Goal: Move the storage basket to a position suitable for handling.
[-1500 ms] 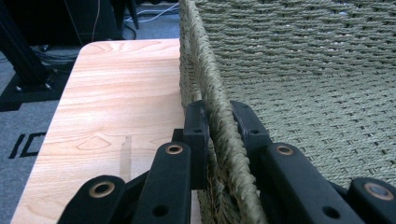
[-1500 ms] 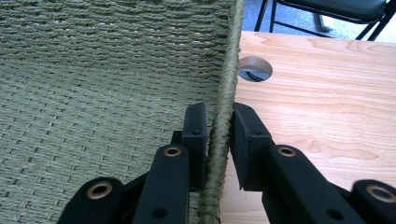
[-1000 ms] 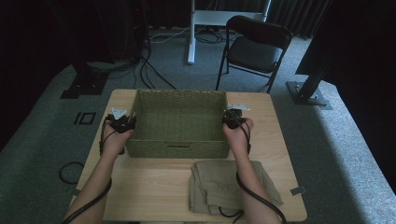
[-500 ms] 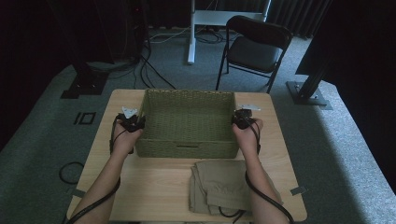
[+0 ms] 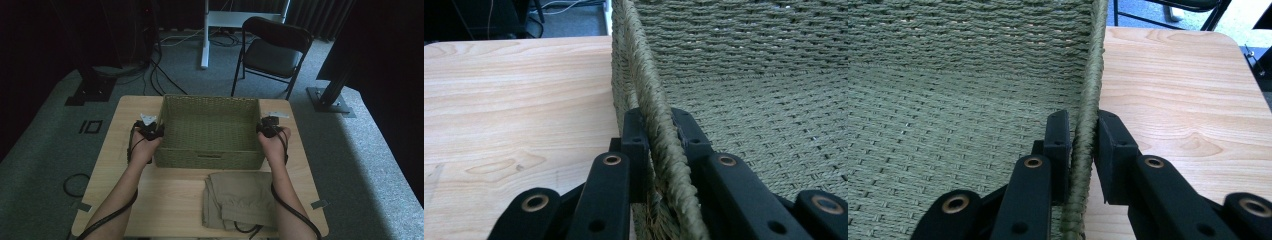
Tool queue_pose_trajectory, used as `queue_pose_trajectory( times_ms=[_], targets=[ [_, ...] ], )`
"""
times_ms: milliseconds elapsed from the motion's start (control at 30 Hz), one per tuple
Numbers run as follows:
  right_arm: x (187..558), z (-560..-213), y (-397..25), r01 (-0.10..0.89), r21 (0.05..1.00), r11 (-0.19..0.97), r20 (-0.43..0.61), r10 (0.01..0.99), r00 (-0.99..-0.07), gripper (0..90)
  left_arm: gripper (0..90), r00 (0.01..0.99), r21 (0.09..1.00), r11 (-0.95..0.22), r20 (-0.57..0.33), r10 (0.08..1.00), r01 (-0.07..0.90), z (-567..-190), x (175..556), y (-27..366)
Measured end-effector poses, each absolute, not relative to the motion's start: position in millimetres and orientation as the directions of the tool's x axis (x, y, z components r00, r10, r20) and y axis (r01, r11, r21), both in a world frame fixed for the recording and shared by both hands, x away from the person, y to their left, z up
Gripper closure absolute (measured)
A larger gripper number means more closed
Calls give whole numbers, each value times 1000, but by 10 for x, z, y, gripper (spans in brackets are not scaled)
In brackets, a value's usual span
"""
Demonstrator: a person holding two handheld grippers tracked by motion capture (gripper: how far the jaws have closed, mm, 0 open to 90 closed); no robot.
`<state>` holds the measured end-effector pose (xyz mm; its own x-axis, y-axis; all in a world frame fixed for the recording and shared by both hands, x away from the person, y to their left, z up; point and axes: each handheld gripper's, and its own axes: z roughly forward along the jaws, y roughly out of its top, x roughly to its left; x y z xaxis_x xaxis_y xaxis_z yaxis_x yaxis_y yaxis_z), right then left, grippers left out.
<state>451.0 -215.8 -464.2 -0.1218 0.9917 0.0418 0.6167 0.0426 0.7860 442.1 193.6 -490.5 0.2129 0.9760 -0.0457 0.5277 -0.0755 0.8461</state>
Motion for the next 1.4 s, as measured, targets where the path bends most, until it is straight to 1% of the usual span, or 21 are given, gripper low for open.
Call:
queue_pose_trajectory(
  times_ms=[800, 867, 1267, 1400],
  targets=[
    [4516, -4629, -2644, 629, 777, 32, 31, 996, -88, 775, 801, 245, 833, -99, -45, 968, 544, -4895, 4531, 1425],
    [4523, -4626, -2743, 632, 775, 27, 34, 996, -84, 775, 801, 248, 833, -101, -45, 968, 543, -4897, 4537, 1335],
    [4521, -4628, -2976, 632, 774, 24, 39, 995, -87, 774, 792, 260, 827, -109, -46, 964, 552, -4892, 4526, 1117],
    [4514, -4624, -3072, 634, 772, 37, 24, 996, -87, 774, 791, 262, 819, -114, -45, 964, 562, -4882, 4512, 1029]
  ],
)
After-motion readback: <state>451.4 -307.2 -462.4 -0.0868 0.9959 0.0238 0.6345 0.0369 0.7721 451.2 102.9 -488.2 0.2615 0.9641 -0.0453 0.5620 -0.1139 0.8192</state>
